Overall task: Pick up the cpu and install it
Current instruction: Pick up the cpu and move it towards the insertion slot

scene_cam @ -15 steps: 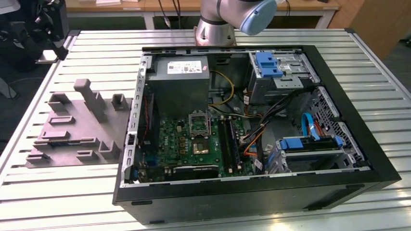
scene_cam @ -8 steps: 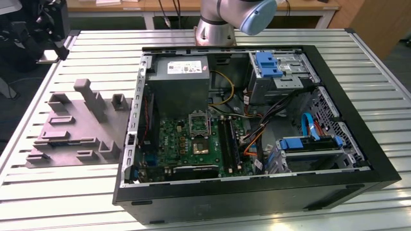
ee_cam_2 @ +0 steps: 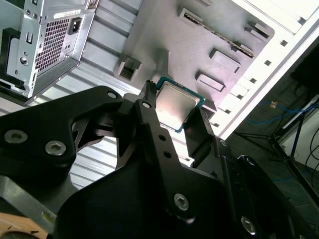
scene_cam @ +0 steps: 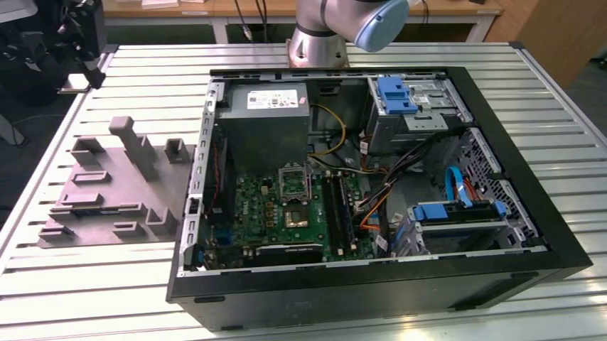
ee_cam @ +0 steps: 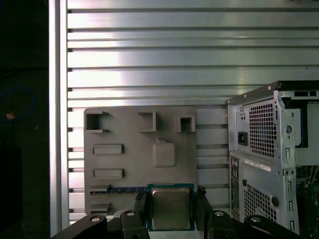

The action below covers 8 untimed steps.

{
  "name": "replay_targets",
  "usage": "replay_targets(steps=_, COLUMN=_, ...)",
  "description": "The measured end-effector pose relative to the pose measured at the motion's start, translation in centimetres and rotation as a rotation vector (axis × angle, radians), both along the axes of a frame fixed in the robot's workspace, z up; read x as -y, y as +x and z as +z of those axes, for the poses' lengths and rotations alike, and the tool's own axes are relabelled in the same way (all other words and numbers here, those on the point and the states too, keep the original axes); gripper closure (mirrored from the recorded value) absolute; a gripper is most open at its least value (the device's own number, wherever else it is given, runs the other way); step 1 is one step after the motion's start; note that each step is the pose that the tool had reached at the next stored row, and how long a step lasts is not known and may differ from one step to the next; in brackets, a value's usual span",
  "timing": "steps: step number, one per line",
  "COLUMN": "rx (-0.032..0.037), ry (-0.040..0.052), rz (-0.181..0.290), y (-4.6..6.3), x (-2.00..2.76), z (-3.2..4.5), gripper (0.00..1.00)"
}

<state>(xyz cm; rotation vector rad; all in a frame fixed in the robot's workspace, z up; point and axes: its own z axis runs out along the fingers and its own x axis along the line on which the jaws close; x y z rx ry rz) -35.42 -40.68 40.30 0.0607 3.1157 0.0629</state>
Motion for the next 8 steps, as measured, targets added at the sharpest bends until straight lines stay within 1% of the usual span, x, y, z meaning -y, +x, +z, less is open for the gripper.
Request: replay_targets(steps=8, rx=0.0, ry=0.0, rz=0.0, y=0.25, x=0.0, z=0.0, gripper=0.53)
